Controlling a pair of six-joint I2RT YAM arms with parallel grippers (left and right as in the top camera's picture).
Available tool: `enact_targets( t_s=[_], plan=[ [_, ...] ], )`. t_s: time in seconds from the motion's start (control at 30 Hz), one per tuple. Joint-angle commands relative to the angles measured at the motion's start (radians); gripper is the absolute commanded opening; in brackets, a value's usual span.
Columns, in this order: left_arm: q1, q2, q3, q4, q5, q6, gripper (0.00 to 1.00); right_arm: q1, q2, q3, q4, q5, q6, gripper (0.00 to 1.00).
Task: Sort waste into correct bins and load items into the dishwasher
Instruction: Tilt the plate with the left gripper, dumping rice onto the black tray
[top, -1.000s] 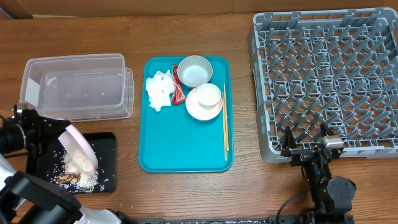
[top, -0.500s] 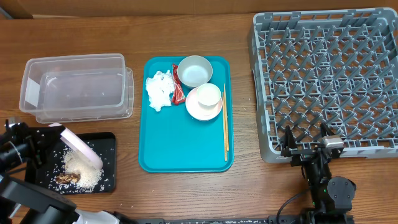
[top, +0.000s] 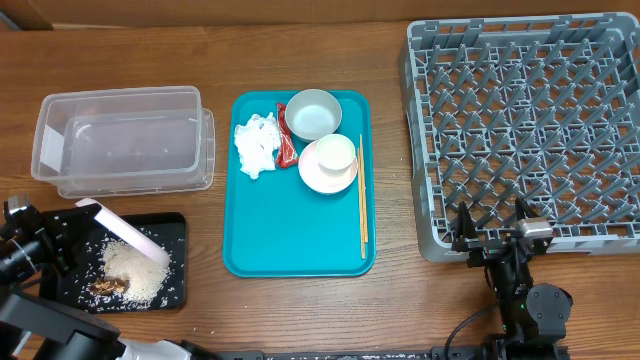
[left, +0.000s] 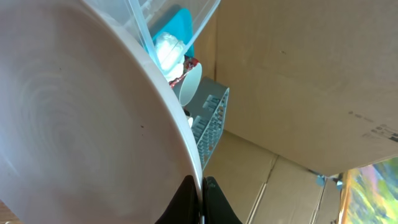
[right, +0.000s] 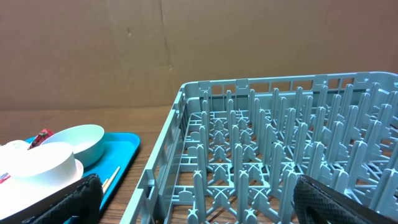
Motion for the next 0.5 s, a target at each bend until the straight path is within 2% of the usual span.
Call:
enact_targets(
  t_s=[0.0,0.47],
  plan=[
    [0.007,-0.019,-0.003,-0.007,0.04,0.032,0.04,0.006,-0.011,-0.011,0.005,0.006,-0.003,1.0],
    [-0.011,-0.037,-0.005,-0.007,0.037,0.026,0.04,0.006,-0.011,-0.011,0.005,0.006,-0.003,1.0]
  ],
)
